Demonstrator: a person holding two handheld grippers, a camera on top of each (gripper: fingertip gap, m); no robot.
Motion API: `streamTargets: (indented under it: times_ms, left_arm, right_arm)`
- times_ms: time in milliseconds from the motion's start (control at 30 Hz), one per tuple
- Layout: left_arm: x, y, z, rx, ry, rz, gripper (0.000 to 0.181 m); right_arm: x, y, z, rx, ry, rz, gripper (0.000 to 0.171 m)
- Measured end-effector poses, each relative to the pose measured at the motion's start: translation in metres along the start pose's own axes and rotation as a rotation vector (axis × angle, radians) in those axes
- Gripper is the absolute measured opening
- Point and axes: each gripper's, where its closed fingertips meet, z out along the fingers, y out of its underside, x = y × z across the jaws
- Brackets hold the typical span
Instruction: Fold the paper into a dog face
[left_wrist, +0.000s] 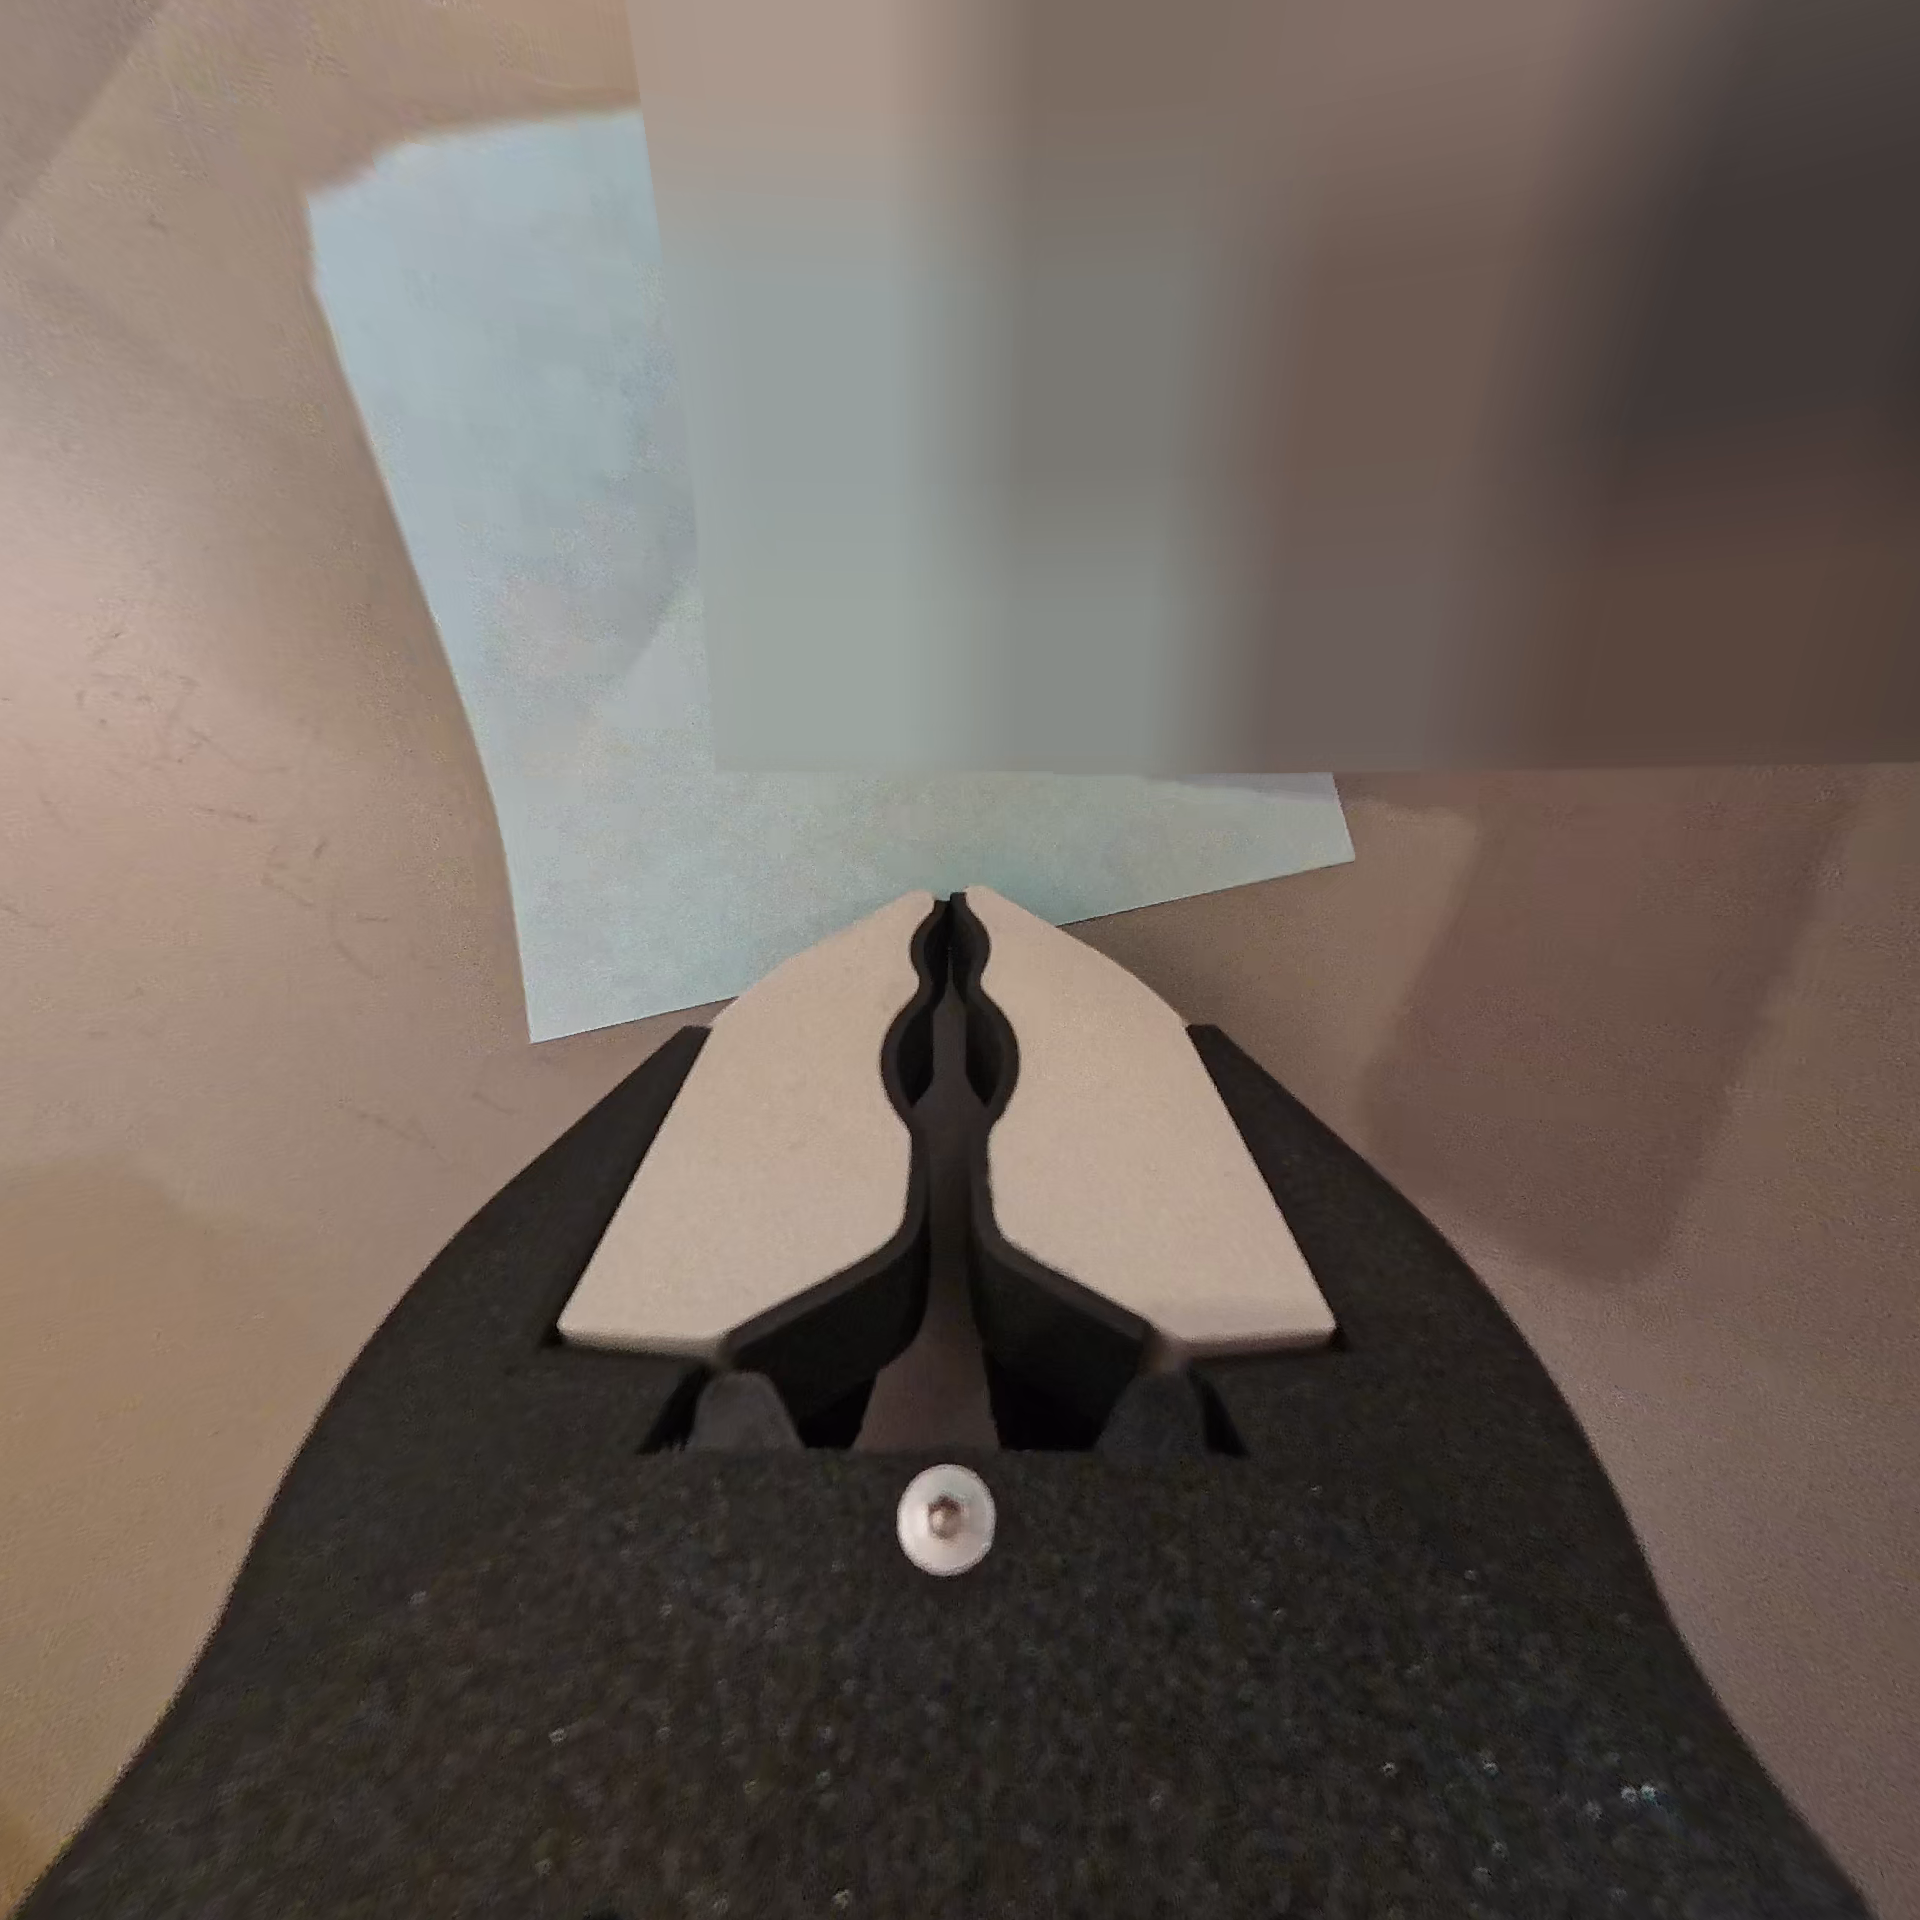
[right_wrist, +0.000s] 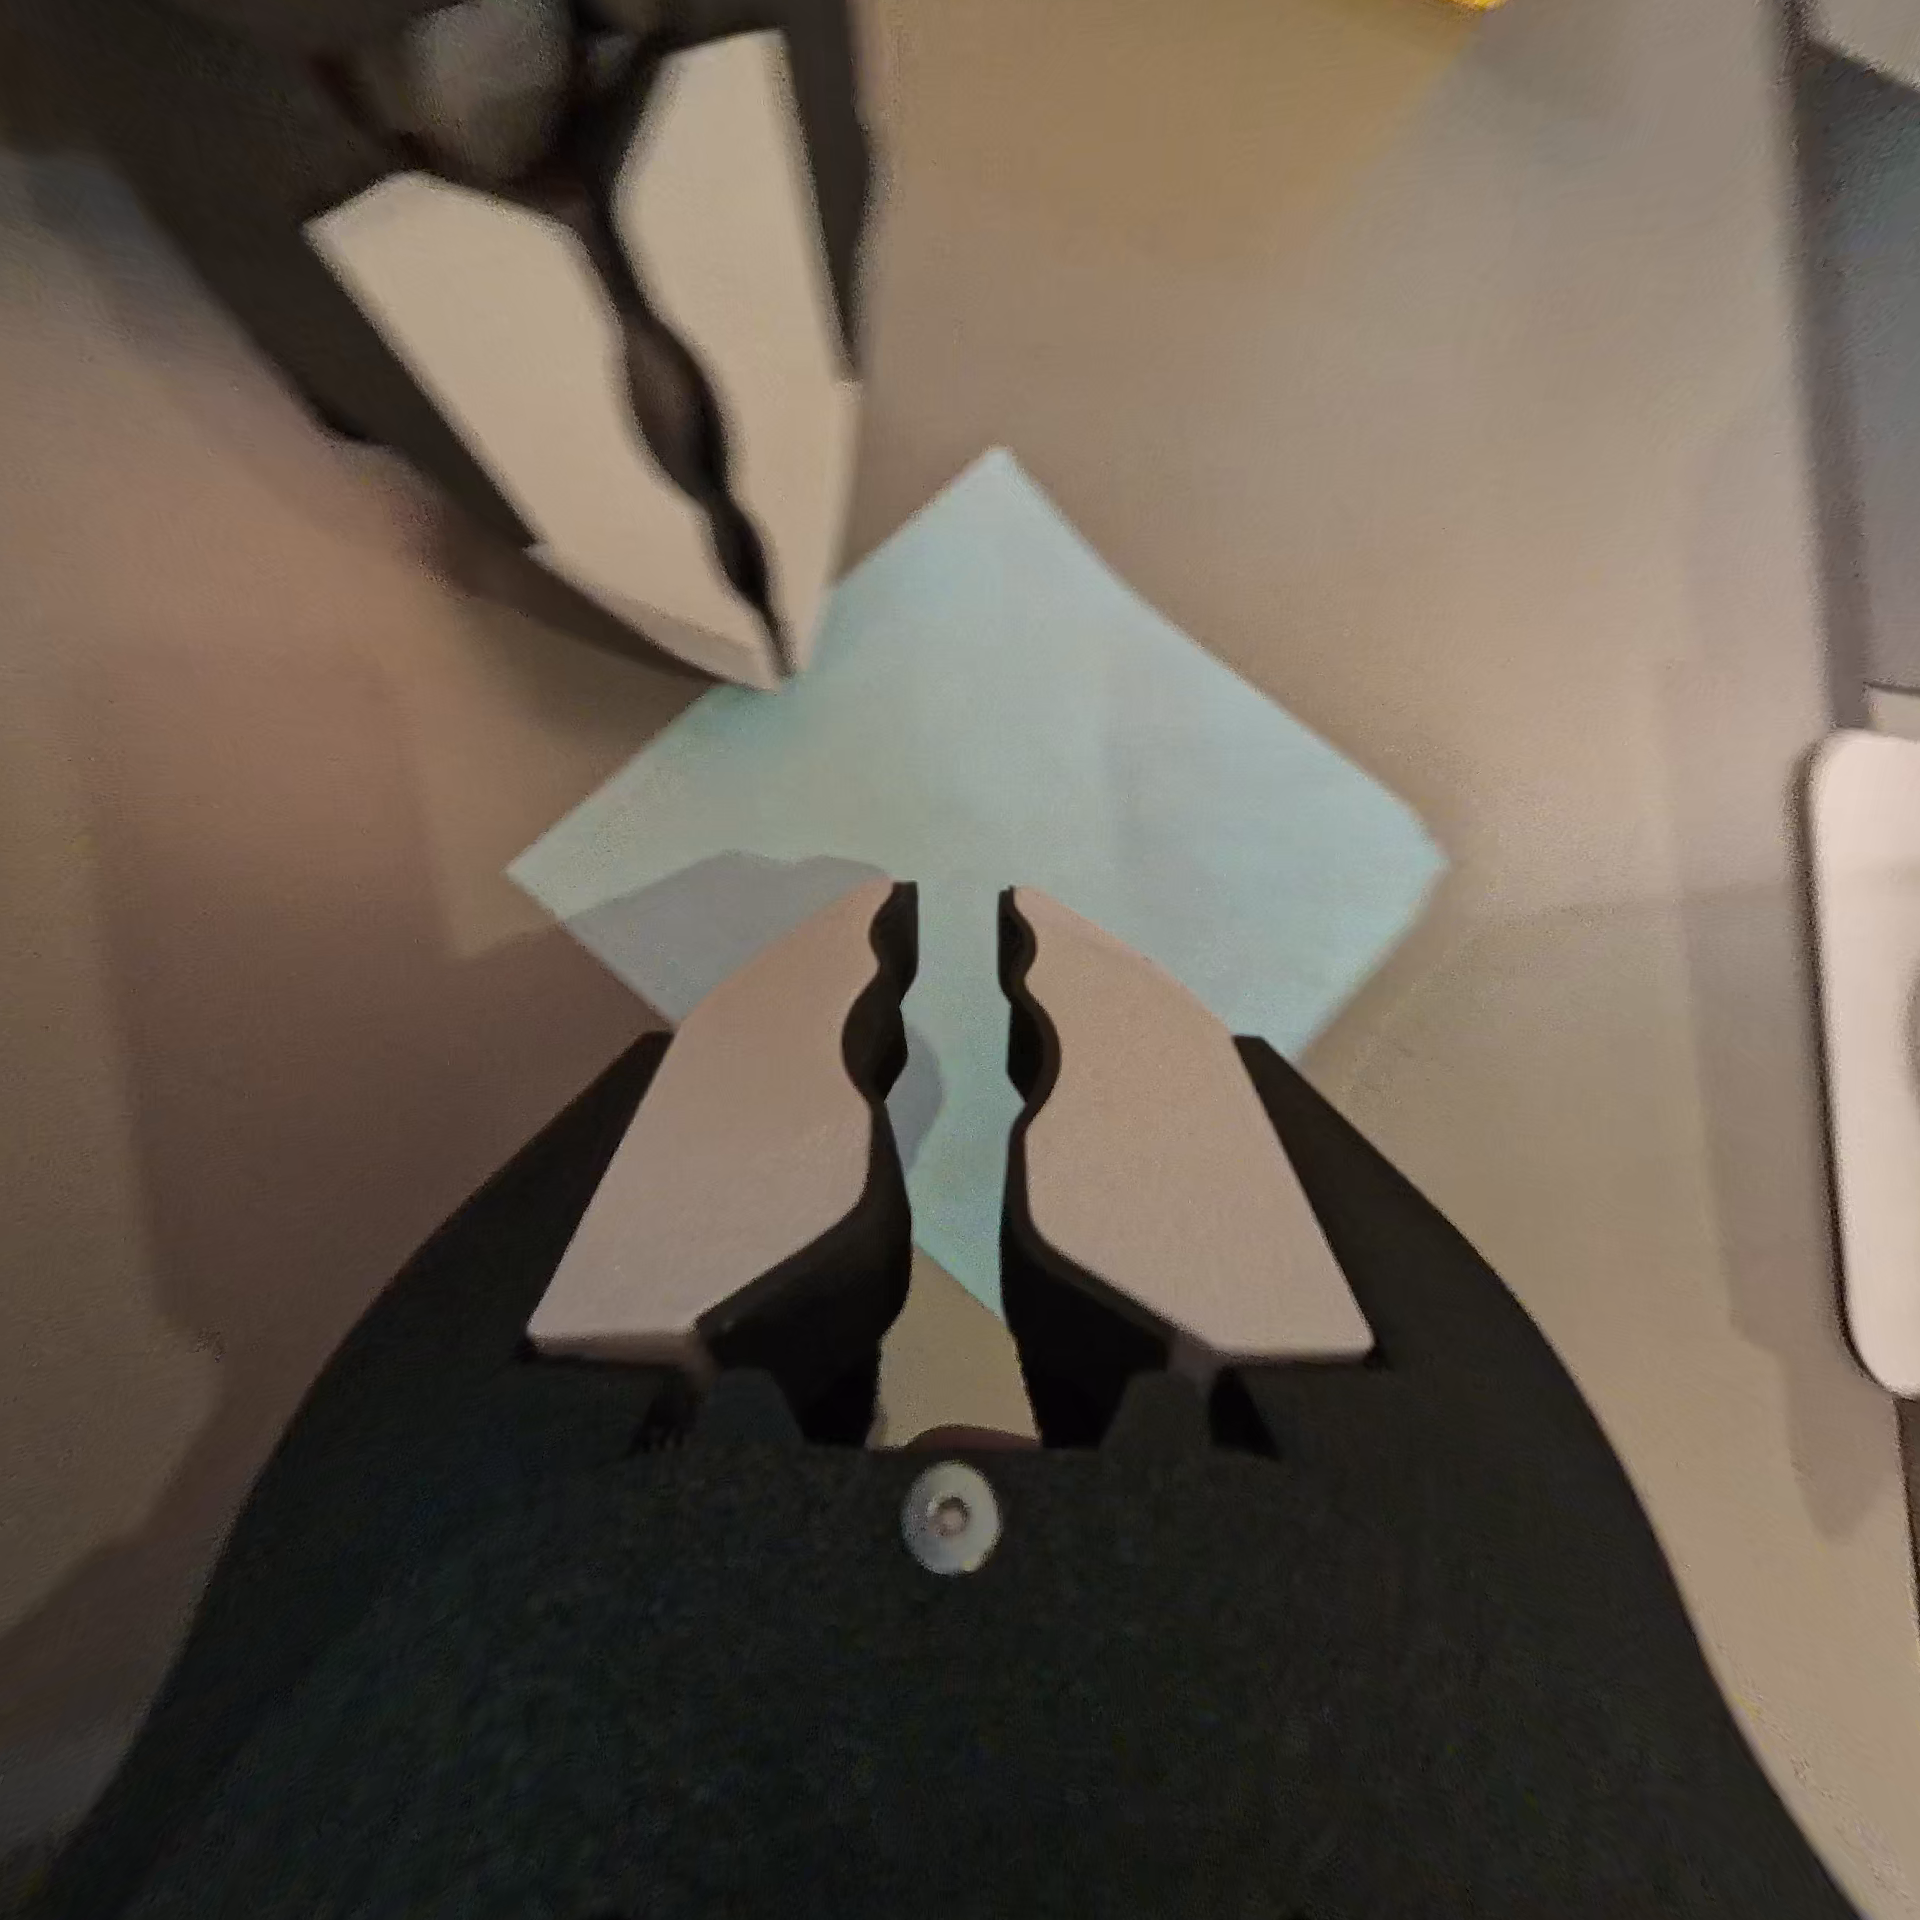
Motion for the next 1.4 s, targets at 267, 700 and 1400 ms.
streamTargets:
  times_ms: [267, 700, 1400]
  left_arm:
    - [0.001, -0.001, 0.0, -0.003, -0.002, 0.008, 0.0]
    - [0.002, -0.001, -0.001, -0.006, 0.001, 0.007, 0.0]
    - [0.004, 0.001, -0.003, -0.011, 0.027, 0.02, 0.0]
  right_arm:
    - [0.094, 0.04, 0.029, 0.095, -0.073, 0.472, 0.022]
    - [0.082, 0.01, 0.048, 0.187, -0.478, 0.724, 0.021]
    - [0.095, -0.025, 0.065, 0.215, -0.664, 0.758, 0.019]
